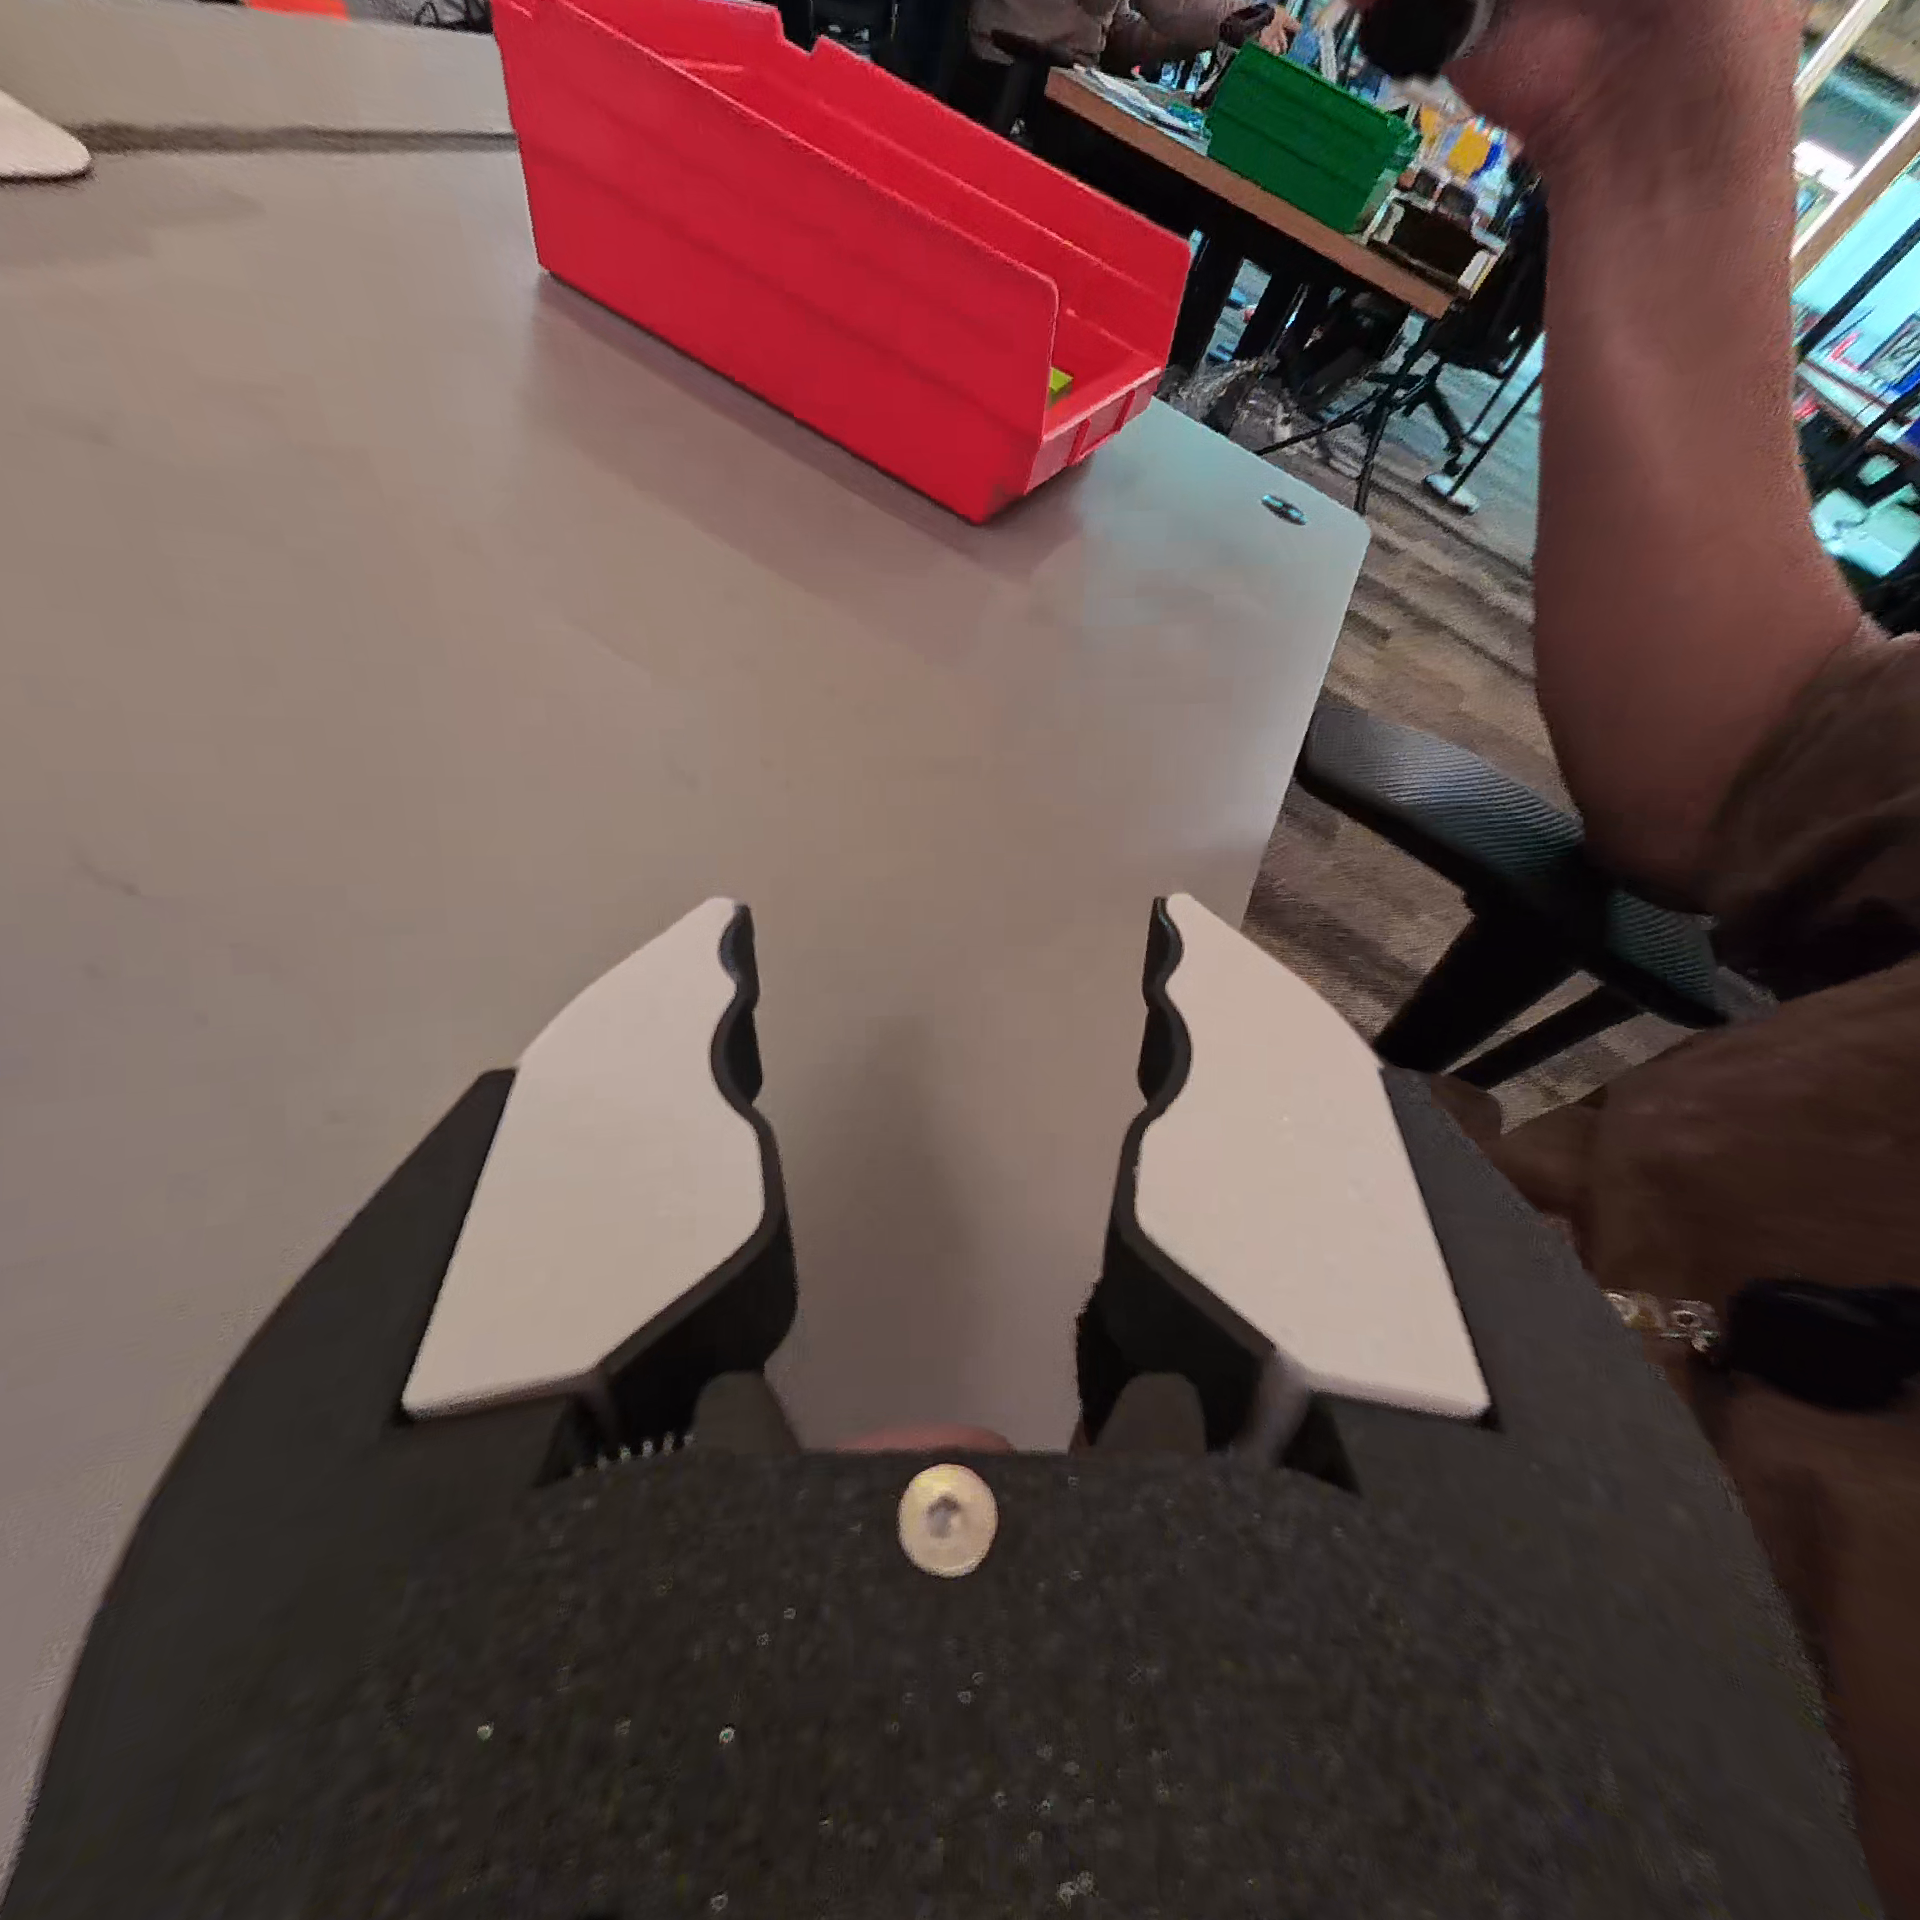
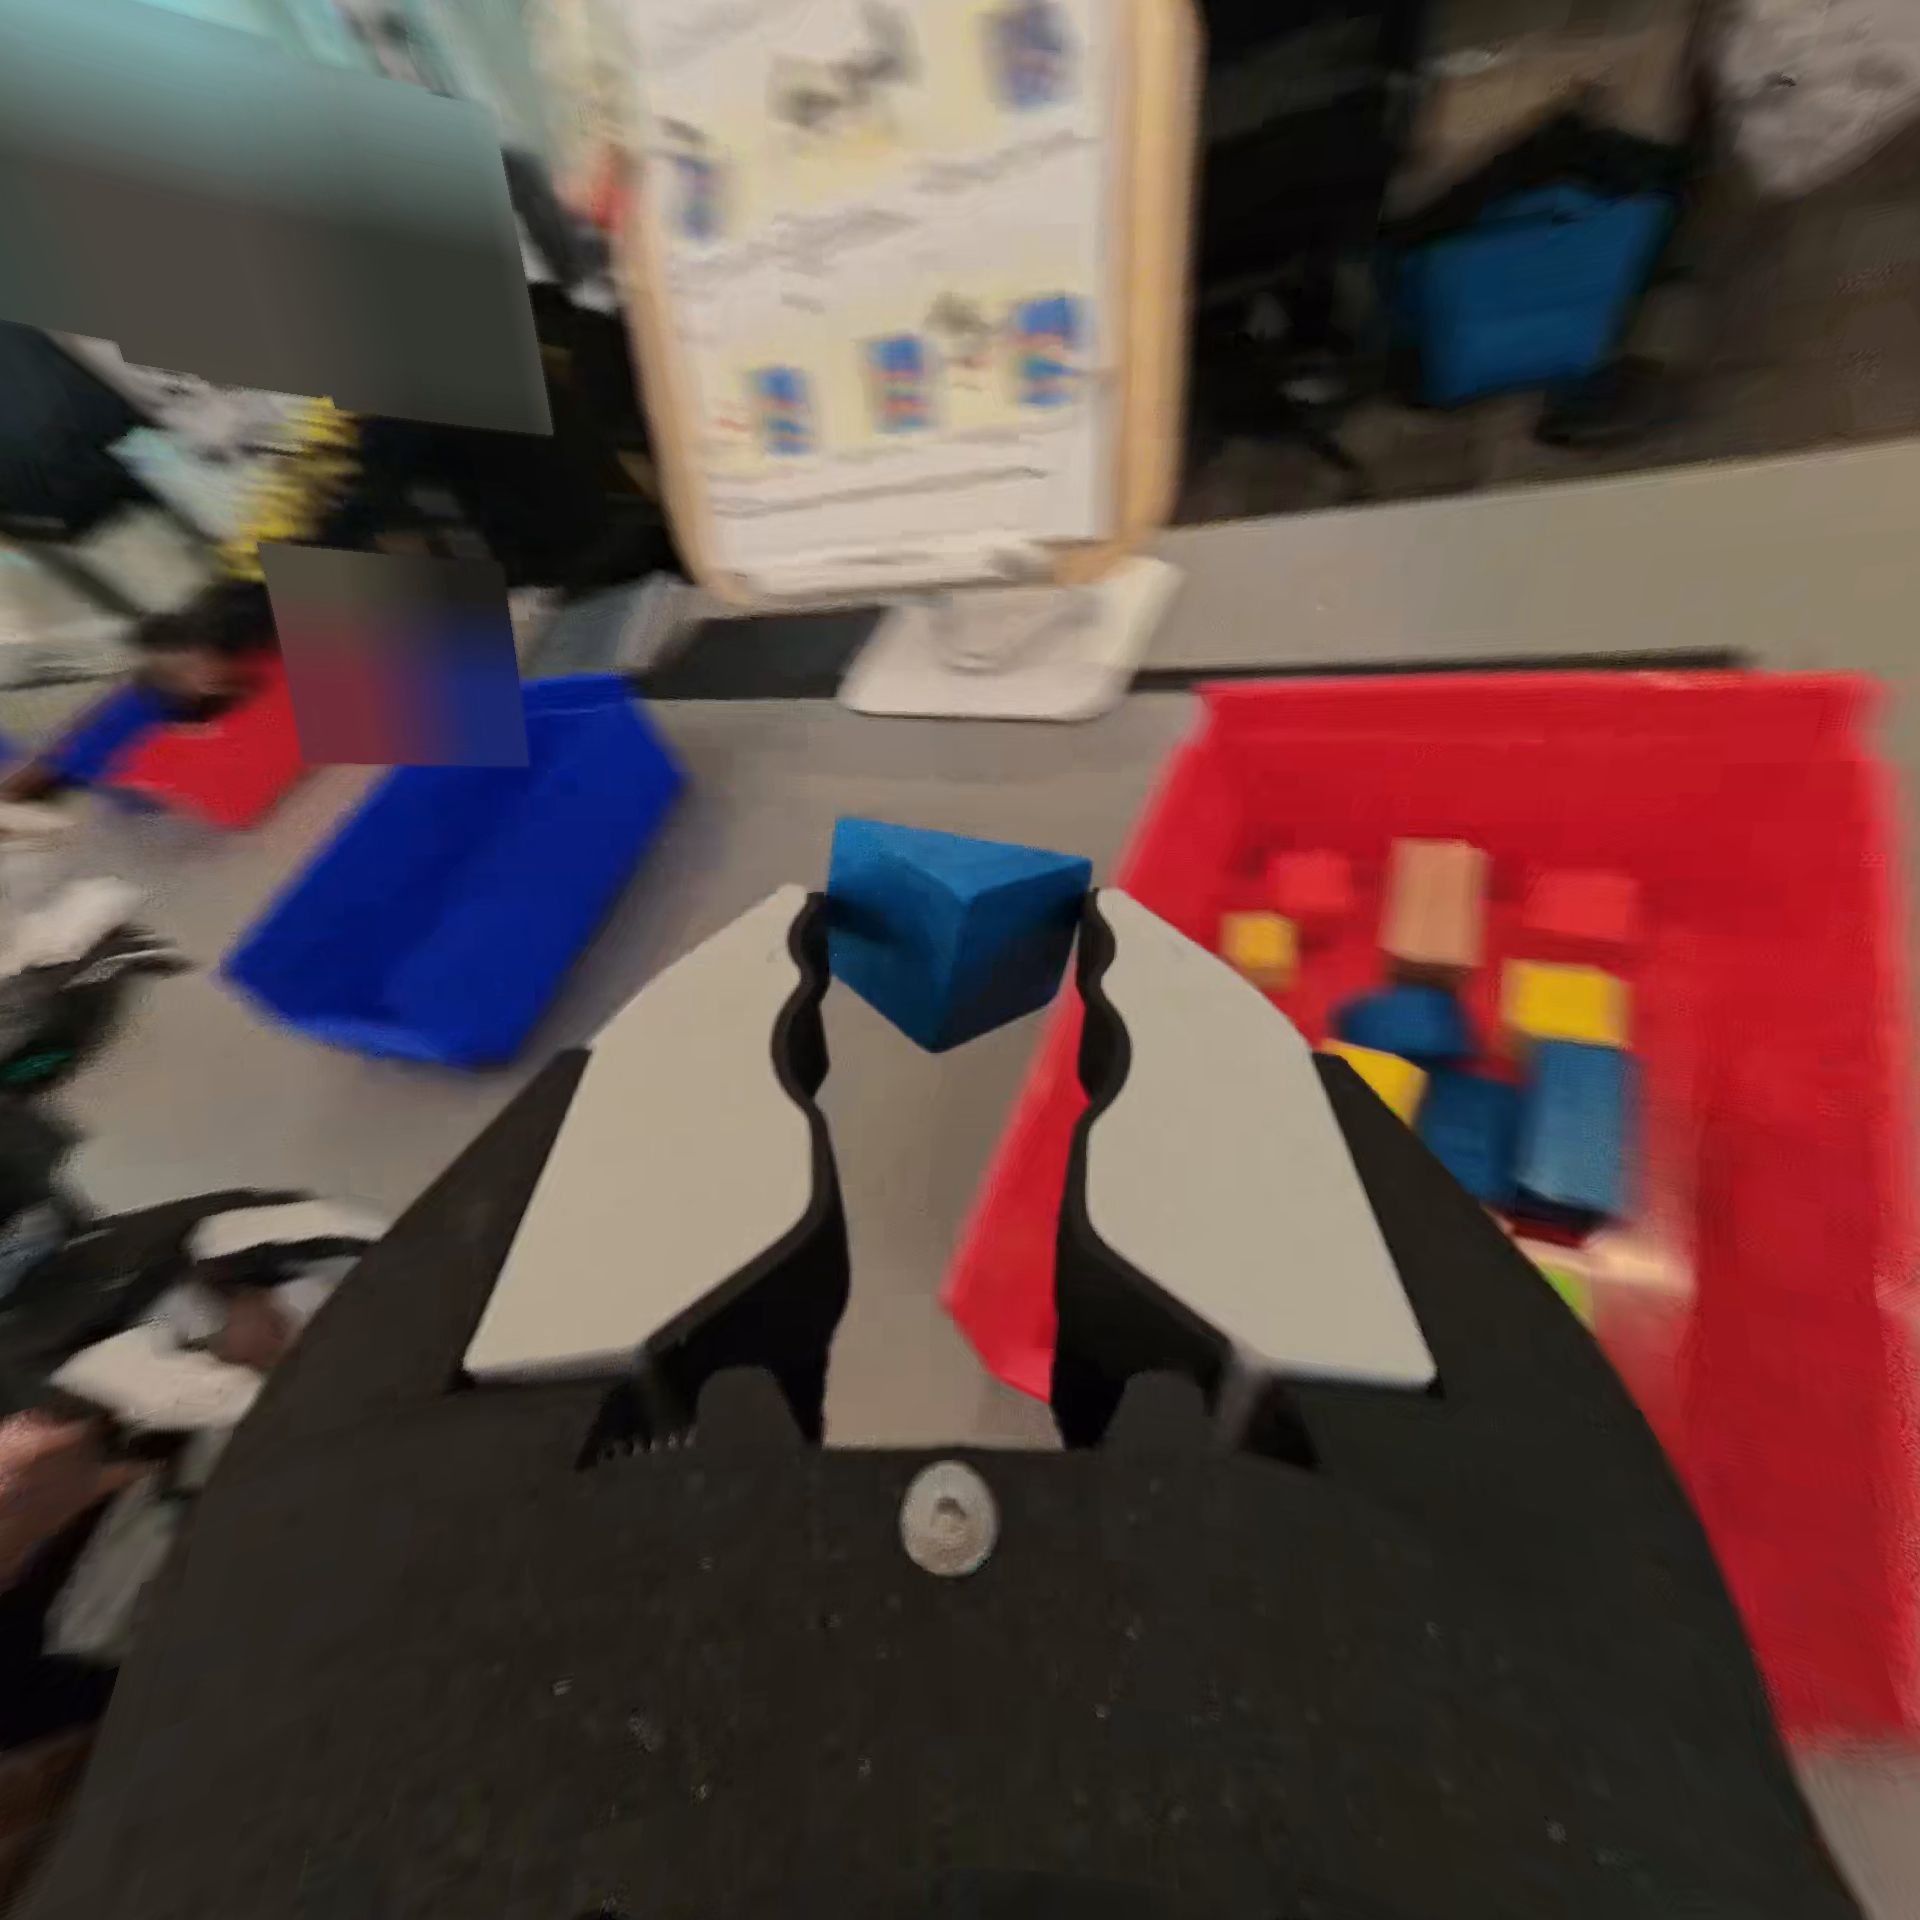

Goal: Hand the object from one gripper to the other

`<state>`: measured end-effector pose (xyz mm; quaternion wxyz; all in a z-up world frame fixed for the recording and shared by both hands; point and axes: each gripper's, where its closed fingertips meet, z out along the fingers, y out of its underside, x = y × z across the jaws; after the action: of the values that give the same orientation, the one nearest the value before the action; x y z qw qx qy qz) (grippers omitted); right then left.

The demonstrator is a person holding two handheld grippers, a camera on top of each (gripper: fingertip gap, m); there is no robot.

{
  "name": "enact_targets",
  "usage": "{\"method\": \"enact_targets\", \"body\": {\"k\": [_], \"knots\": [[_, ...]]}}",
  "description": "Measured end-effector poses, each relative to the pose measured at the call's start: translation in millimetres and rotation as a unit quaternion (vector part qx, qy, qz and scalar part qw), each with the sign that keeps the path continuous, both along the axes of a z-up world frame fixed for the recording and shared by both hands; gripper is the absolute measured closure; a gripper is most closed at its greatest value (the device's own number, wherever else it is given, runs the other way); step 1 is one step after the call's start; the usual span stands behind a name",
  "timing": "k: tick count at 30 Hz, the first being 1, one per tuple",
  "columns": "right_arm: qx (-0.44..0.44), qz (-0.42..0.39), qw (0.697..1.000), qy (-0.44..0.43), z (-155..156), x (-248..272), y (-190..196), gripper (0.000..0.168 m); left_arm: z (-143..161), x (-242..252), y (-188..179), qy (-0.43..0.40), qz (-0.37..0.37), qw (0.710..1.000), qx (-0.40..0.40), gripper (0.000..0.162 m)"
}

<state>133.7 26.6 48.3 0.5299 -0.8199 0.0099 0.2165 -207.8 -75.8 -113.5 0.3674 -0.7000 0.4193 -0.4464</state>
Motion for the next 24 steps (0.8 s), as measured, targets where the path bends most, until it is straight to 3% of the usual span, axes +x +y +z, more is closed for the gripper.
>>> {"method": "enact_targets", "body": {"k": [4,6,9,19,22,24], "knots": [[-0.189,-0.089,0.976,-0.056,-79,61,-9,0.122,10,-6,8,-0.026,0.01,1.0,-0.014,0.092],[-0.297,-0.083,0.948,-0.077,-121,66,-20,0.122,10,-9,12,-0.026,0.014,1.0,-0.012,0.092],[-0.393,-0.064,0.912,-0.101,-162,61,-32,0.122,9,-10,15,-0.026,0.016,0.999,-0.015,0.092],[-0.55,-0.004,0.82,-0.159,-224,38,-45,0.122,3,-2,5,-0.011,-0.007,1.0,-0.017,0.091],[-0.562,-0.022,0.809,-0.171,-237,43,-35,0.122,0,-1,4,-0.004,-0.009,1.0,-0.018,0.09],[-0.541,-0.035,0.825,-0.161,-238,44,-22,0.123,-1,-2,4,-0.004,-0.009,1.0,-0.02,0.09]]}}
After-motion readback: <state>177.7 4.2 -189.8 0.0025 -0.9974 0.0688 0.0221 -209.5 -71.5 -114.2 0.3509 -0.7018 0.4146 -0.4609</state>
